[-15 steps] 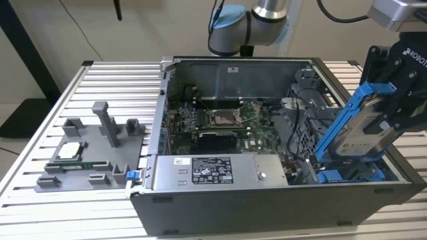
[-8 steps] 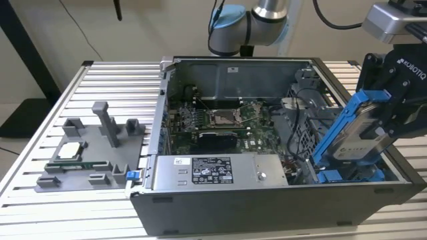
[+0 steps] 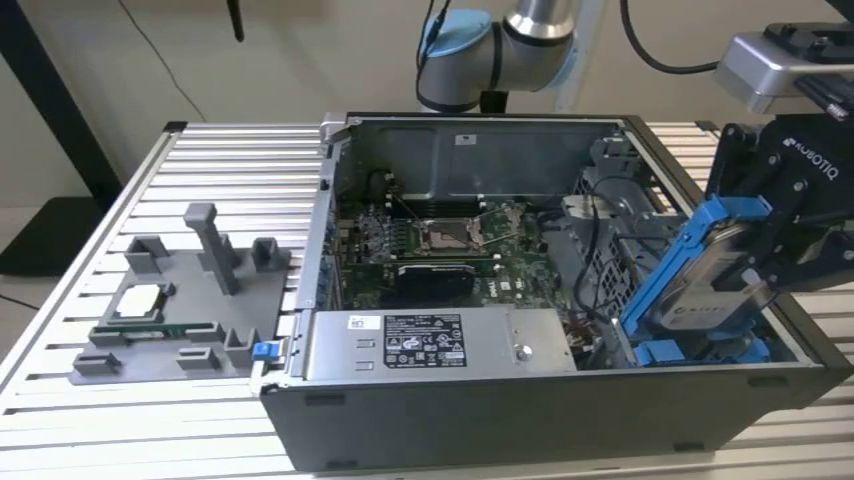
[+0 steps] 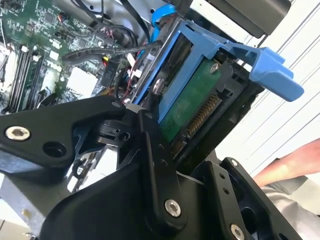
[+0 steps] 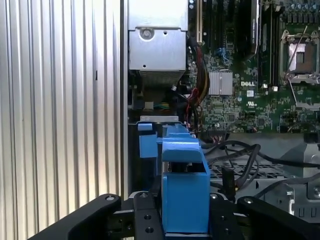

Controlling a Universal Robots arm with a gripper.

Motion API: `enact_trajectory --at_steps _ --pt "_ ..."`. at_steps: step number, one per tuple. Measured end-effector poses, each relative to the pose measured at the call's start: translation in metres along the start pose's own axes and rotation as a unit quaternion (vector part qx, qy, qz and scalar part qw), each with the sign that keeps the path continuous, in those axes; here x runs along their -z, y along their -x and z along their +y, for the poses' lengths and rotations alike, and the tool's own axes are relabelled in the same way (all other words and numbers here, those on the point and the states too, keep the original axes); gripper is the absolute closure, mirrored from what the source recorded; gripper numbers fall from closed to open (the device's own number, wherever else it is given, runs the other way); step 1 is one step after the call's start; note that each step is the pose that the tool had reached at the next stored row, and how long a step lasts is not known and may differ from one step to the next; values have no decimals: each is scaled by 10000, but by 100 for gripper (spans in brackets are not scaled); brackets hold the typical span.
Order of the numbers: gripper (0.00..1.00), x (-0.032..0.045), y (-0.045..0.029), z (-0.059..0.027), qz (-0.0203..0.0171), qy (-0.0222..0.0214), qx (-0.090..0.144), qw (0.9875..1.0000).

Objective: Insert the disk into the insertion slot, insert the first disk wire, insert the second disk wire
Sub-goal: 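Insert the disk into the insertion slot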

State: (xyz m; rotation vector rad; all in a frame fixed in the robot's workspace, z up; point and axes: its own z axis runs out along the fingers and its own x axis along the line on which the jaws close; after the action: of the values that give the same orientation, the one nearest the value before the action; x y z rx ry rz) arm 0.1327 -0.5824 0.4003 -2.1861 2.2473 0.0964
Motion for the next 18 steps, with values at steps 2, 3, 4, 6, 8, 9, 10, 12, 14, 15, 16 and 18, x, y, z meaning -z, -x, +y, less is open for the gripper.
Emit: enact_trajectory --at_steps 2,3,4,6,8,9,10,12,14,15,16,18 --pt "100 -35 -2 -2 0 0 0 10000" --pt "100 -55 -4 -2 -4 0 0 10000" --pt "100 -73 -4 -3 -5 0 0 10000" --pt "100 -109 -6 -5 -6 0 0 10000" --pt "100 -145 -7 -6 -6 0 1 10000" --pt "100 -163 -9 -7 -7 0 1 10000" --pt "100 -180 -9 -8 -6 0 1 10000" --pt "100 -218 -11 -9 -7 0 1 10000" --pt "100 -254 -13 -11 -7 0 1 10000" --pt "100 -273 -14 -11 -6 0 0 10000" --pt "100 -282 -12 -9 -7 0 0 10000" --pt "100 -282 -11 -8 -6 0 0 10000"
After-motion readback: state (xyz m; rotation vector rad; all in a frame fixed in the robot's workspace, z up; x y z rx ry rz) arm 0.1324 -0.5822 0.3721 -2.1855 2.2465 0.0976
